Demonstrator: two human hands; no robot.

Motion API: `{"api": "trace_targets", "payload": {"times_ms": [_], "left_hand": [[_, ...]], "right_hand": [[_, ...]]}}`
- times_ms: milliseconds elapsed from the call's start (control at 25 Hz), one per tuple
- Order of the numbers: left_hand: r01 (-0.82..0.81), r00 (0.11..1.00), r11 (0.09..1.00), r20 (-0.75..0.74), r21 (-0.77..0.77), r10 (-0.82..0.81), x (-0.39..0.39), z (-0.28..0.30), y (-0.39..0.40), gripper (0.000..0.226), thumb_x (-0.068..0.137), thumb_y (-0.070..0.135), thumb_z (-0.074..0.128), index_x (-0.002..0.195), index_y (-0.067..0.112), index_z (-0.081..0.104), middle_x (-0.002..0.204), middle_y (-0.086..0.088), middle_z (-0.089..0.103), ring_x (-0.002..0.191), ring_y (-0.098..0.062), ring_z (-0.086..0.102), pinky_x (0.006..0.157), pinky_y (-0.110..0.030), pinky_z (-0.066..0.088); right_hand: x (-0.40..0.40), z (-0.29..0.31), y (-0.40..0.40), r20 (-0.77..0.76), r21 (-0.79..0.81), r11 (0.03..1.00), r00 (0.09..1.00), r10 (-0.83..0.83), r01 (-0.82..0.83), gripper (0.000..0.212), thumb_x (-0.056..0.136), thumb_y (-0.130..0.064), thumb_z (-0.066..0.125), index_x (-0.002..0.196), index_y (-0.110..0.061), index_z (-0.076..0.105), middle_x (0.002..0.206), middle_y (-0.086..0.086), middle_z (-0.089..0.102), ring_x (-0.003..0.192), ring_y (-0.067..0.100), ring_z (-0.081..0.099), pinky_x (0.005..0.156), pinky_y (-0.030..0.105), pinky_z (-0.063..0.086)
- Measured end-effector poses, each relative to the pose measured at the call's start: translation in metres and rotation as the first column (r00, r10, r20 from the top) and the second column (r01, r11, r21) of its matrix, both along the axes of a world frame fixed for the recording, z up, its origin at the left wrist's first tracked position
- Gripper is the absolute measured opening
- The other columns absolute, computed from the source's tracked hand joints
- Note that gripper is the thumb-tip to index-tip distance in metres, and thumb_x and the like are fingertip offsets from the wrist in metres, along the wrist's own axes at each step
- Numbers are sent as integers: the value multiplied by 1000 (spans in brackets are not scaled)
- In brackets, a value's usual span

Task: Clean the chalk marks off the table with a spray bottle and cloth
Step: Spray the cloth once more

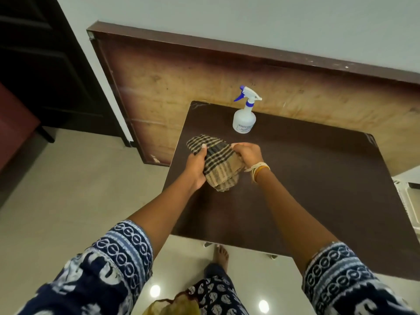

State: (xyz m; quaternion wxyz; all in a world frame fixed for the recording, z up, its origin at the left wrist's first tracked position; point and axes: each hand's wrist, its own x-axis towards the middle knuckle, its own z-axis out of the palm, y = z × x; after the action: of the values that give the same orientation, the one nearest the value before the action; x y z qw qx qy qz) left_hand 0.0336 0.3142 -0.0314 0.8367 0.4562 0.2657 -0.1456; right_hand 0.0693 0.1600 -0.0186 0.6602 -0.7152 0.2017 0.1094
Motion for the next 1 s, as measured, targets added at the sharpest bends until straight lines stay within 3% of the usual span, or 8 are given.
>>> {"api": "trace_targets", "payload": {"times_ms": [160, 280, 360, 560, 720, 800, 880, 1000], "left_hand": [[-51, 997, 999, -62, 5, 51, 61, -2, -24, 44, 96, 43, 52, 124, 10, 58, 116, -13, 69, 103, -28, 67, 89, -48, 54], [-51, 990, 997, -126, 59, 59, 103, -9, -37, 52, 92, 53, 53, 125, 14, 57, 114, -10, 70, 101, -26, 68, 88, -47, 55], [-49, 982, 991, -176, 122, 70, 124, -18, -38, 55, 89, 57, 55, 125, 15, 57, 112, -10, 70, 98, -26, 69, 88, -47, 55], [-68, 979, 979, -174, 193, 102, 151, -34, -32, 34, 88, 35, 67, 111, 10, 66, 105, -14, 73, 93, -29, 70, 89, -51, 54], [-103, 976, 968, -167, 227, 143, 156, -33, -23, 30, 93, 40, 59, 108, 14, 63, 103, -10, 71, 94, -27, 69, 82, -44, 55], [-112, 975, 975, -170, 194, 146, 155, -33, -18, 27, 93, 40, 58, 104, 16, 63, 104, -9, 71, 95, -26, 68, 83, -43, 54], [-94, 981, 981, -155, 170, 121, 152, -30, -14, 28, 94, 41, 57, 105, 16, 64, 109, -10, 70, 97, -26, 68, 83, -42, 53], [-56, 986, 990, -148, 133, 75, 144, -21, -9, 39, 94, 45, 55, 116, 13, 62, 110, -11, 70, 96, -26, 68, 75, -39, 54]], "right_hand": [[98, -15, -48, -81, -128, 992, 996, -31, 20, 18, 86, -15, 61, 103, -10, 64, 93, 9, 66, 80, 19, 60, 63, 28, 47], [163, -17, -70, -44, -246, 969, 999, 25, -35, 57, 83, -13, 68, 134, -9, 45, 121, 8, 57, 104, 22, 55, 87, 37, 50], [194, -24, -70, 15, -231, 966, 992, 124, -117, 70, 81, -10, 73, 141, -12, 37, 132, 8, 53, 118, 24, 52, 101, 39, 43], [236, -44, -60, 52, -340, 928, 982, 182, -154, 52, 86, -27, 70, 132, -10, 53, 128, 11, 61, 118, 29, 55, 98, 34, 41], [230, -49, -64, 115, -428, 883, 957, 265, -193, 38, 89, -38, 64, 117, -13, 63, 113, 9, 67, 105, 27, 61, 88, 33, 46], [214, -40, -66, 210, -340, 925, 945, 251, -170, 28, 87, -39, 66, 102, -15, 65, 92, 3, 68, 88, 21, 63, 76, 31, 49], [192, -27, -63, 213, -95, 984, 962, 170, -153, 17, 88, -34, 67, 95, -20, 63, 78, -3, 62, 76, 16, 61, 68, 37, 57], [156, -4, -54, -91, 335, 913, 956, 279, -234, 20, 92, -29, 61, 96, -10, 61, 68, 3, 51, 64, 18, 56, 60, 43, 59]]}}
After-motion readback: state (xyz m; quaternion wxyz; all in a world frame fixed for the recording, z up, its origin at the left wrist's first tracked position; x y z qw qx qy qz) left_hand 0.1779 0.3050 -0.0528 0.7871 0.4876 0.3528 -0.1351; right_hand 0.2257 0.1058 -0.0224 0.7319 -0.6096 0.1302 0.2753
